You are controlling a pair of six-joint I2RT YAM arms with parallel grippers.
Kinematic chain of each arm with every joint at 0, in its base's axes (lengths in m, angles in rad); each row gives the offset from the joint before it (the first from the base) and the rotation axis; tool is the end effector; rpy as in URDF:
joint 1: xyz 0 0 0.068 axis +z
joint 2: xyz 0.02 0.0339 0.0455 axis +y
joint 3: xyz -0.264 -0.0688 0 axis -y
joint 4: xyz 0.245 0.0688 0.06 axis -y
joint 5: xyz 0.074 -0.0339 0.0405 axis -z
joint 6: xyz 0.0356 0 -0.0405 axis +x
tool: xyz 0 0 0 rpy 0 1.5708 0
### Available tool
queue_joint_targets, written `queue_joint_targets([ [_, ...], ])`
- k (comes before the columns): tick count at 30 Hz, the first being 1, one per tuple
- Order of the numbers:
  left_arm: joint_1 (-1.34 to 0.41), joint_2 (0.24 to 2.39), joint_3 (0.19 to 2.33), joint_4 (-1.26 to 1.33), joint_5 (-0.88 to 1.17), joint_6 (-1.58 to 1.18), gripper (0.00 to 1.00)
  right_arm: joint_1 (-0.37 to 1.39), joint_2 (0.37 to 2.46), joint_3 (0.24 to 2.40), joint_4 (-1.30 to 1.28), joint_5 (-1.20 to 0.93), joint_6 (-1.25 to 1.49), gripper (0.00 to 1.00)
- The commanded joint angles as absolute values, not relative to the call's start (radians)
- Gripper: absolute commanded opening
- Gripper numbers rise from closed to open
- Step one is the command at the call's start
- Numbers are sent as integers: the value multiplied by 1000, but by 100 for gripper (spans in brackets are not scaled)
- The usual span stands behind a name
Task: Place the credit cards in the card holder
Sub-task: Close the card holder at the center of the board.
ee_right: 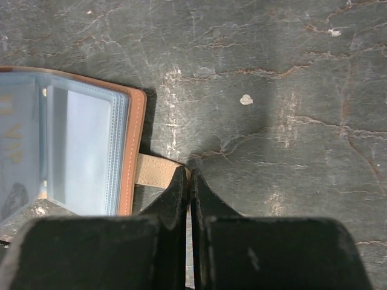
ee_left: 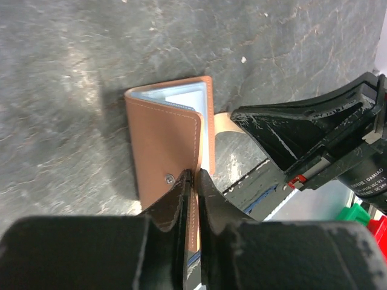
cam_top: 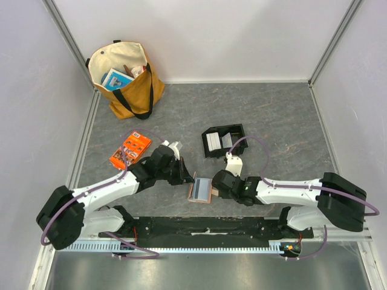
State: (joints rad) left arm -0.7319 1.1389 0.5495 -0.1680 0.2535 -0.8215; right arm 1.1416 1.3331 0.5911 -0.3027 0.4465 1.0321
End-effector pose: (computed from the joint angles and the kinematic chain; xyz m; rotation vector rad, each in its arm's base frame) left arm 0.1616 -0.1572 0.1924 0.0256 2.5525 -1.0011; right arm 0.1106 0.2048 0.1570 0.0157 2.4952 0.3306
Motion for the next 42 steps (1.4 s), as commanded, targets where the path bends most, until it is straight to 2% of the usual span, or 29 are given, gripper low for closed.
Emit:
queue_joint_targets([
  [1,-799,1207,592,-120,233,-860,16,1146,1292,563,-247,448,1078,0],
  [3,-824,1224,604,-103,230,-871,23,1146,1276,552,-245,460,1086,0],
  [5,-842,1241,612,-66,247,-880,35,1146,1256,545,-238,469,1089,0],
  [8,-856,1279,609,-5,296,-902,42,1144,1244,535,-235,479,1101,1],
  [11,-861,1301,617,-3,305,-902,43,1144,1233,531,-229,480,1103,2],
  [19,-864,1258,667,-63,294,-806,55,1143,1233,541,-204,469,1100,4],
  [25,-861,1229,693,-127,282,-753,56,1140,1252,548,-198,462,1098,5],
  [33,-853,1103,672,-261,82,-719,53,1137,1262,554,-196,456,1100,5],
  [36,-827,1074,637,-265,60,-739,47,1137,1270,558,-198,454,1098,5],
  [38,-808,1077,612,-264,52,-761,36,1137,1278,563,-198,449,1095,5],
  [42,-782,1020,563,-251,-24,-807,35,1135,1284,565,-196,448,1094,5],
])
